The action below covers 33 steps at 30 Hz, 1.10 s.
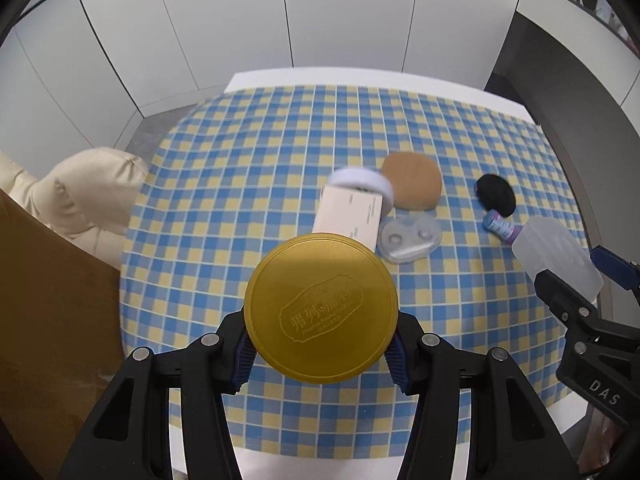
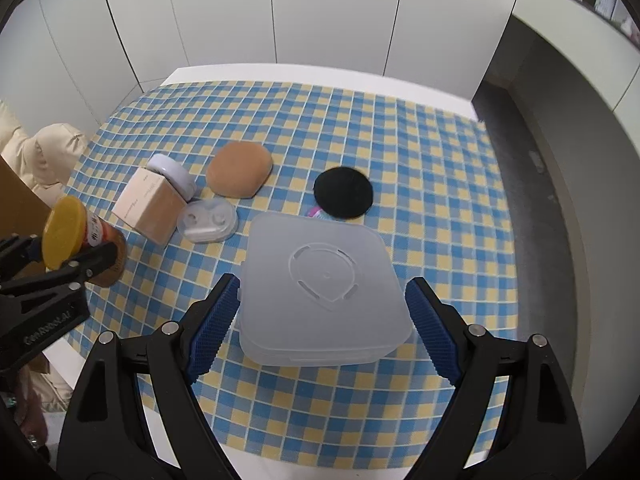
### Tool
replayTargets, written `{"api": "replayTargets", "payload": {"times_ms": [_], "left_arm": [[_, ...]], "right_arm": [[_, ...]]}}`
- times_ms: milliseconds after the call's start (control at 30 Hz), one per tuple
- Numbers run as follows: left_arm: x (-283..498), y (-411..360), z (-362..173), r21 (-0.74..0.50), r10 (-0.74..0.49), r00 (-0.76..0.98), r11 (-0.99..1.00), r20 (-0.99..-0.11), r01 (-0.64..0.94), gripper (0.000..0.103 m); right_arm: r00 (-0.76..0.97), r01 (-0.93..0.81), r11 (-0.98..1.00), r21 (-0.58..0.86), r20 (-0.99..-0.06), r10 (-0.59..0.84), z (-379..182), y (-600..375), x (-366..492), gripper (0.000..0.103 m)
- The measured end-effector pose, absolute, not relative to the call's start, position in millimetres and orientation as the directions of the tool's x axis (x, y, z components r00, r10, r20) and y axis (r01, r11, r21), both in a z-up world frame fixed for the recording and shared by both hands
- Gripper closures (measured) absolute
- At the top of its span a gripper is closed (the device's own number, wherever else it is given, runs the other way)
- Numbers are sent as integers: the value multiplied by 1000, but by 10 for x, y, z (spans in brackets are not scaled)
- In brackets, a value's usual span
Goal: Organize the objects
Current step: 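Lift the yellow-lidded jar with the left gripper while the right lifts the clear container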
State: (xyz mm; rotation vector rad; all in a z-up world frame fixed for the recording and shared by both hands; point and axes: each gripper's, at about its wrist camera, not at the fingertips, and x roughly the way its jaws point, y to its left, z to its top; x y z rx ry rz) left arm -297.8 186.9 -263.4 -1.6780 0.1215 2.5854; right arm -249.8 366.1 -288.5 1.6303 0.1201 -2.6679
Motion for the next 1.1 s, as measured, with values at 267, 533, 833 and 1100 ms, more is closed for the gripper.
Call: {"api": "replayTargets", "payload": {"times_ms": [267,533,833,1100], "left_arm": [[-2991,1815,-2184,46,-7,-450,-996,-893,-76,50],[-2943,1771,-1660,5,33,-462,-997,-886,-82,49],[-2852,1728,-914,53,-19,-517,-997,-856,-51,49],[-2761,1666,-352,-16,42,-529,-998,-848,-54,49]], "right_arm": [[-472,43,-997,-71,-881,43,-2515,3632,-2528,16],[-527,47,-996,-74,-849,39,-1923,3605,-2505,16],[-589,41,-997,-69,-808,32,-1164,3582,-2392,16],[-621,32,-998,-56,-783,25,-569,3605,-2252,16]]}}
